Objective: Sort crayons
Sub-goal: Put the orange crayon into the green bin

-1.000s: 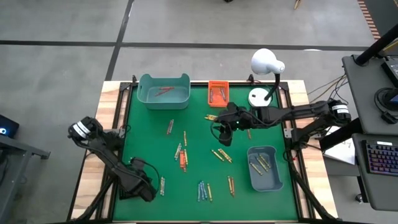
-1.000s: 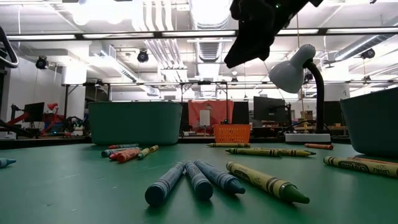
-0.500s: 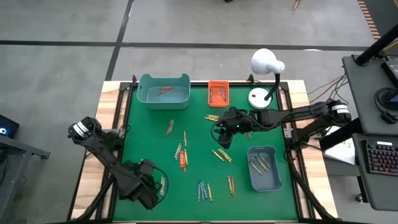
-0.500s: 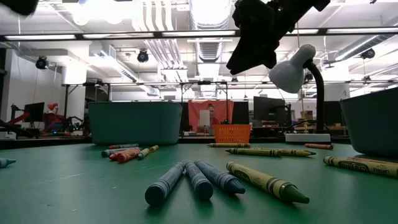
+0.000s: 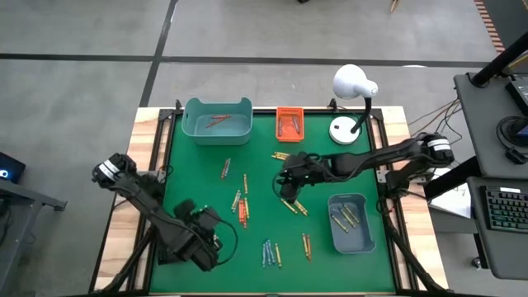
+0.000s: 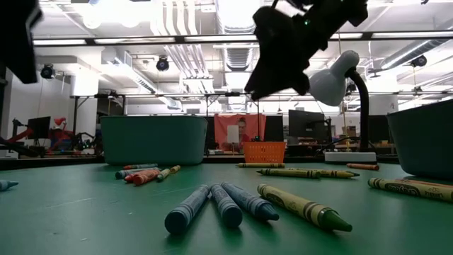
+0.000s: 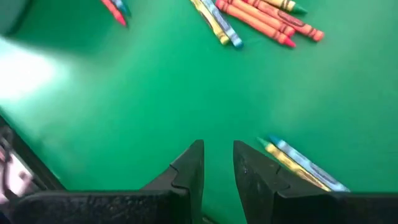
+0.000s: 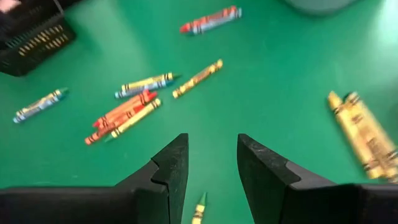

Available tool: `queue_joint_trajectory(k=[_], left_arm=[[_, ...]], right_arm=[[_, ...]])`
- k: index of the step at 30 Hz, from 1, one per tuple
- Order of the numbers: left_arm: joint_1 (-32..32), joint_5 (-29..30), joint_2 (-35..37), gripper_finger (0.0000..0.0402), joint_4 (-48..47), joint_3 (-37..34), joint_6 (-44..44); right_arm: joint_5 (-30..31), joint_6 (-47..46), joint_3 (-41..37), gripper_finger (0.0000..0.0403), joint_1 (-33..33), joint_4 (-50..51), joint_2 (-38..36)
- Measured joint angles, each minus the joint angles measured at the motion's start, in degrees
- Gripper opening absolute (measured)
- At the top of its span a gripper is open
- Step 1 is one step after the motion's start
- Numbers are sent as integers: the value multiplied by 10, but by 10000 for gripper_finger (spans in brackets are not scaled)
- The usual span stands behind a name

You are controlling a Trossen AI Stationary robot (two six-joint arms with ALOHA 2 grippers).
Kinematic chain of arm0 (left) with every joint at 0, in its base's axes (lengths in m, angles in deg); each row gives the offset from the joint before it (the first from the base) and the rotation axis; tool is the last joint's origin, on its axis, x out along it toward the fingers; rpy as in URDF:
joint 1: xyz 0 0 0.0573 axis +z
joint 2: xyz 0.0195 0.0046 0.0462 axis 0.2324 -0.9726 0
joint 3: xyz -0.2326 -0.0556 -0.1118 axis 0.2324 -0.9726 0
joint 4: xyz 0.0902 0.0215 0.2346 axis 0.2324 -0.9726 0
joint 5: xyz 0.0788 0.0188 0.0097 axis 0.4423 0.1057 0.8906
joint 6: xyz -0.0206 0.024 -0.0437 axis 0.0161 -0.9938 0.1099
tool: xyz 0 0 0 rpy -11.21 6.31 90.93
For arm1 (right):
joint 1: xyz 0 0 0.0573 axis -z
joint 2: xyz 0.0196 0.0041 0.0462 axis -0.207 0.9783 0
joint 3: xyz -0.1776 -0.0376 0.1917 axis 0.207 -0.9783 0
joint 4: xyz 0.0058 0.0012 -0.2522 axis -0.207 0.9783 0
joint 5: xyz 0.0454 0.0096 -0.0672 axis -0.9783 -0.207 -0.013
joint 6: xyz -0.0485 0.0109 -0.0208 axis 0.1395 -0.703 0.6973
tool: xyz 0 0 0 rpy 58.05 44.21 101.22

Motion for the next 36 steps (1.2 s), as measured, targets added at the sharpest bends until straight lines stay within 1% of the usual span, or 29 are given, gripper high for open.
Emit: queue_joint_trajectory(k=[5,8,11,15,18,21,26,30,32,34,36], left_arm=[[7,22,1,68,-1,-16,-61],[7,39,13,67,-1,-36,-76],[7,65,37,61,1,-59,-86],[8,104,92,46,16,-95,-102],[9,134,145,39,54,-131,-126],[11,149,200,37,117,-178,-169],[13,151,283,37,250,-264,-243],[13,151,344,37,338,-326,-277],[13,151,371,37,356,-350,-281],[13,151,395,37,358,-368,-281],[13,151,413,37,359,-381,-280]], right_arm=[[0,-57,0,125,-4,-1,34],[-3,-77,0,125,-8,1,50],[-13,-104,0,125,-17,8,59],[-17,-126,0,125,-36,15,66],[-6,-149,1,125,-54,-3,66],[25,-155,1,124,-65,-18,66],[66,-175,1,116,-62,-42,68],[76,-172,5,106,-53,-68,68],[82,-164,13,101,-50,-67,68],[96,-152,27,97,-49,-68,76],[96,-136,43,92,-47,-66,87]])
